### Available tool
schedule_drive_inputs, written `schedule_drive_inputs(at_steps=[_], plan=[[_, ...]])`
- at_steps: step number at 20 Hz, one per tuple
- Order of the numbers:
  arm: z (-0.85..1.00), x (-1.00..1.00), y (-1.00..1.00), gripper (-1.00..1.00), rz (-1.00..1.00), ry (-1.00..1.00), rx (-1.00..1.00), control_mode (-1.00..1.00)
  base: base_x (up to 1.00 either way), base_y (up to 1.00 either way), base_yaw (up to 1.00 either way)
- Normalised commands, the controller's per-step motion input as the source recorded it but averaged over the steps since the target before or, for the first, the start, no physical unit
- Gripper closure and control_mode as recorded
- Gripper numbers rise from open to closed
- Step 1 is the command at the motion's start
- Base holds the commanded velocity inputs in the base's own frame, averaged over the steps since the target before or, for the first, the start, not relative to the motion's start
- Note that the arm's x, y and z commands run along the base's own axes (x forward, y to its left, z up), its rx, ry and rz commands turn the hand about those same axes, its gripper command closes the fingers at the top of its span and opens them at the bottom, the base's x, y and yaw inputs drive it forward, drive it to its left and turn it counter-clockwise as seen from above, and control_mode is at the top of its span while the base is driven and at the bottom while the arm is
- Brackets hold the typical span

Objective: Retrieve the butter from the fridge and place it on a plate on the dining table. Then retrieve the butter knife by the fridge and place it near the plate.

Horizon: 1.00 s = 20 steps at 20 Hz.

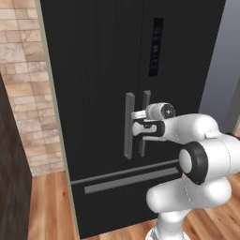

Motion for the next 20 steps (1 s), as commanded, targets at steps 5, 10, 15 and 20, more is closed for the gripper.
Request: schedule_drive_inputs(at_steps=[5, 10, 15, 20], plan=[[0.0, 0.35, 0.0, -1.0, 0.0, 0.0, 0.0, -1.0, 0.0, 0.0, 0.0], [0.0, 0.22, 0.0, 1.0, 0.0, 0.0, 0.0, -1.0, 0.0, 0.0, 0.0], [0.02, -0.22, -0.05, 1.0, -0.04, 0.03, 0.01, -1.0, 0.0, 0.0, 0.0], [0.09, -0.58, -0.36, 1.0, -0.05, 0.04, 0.05, -1.0, 0.0, 0.0, 0.0]])
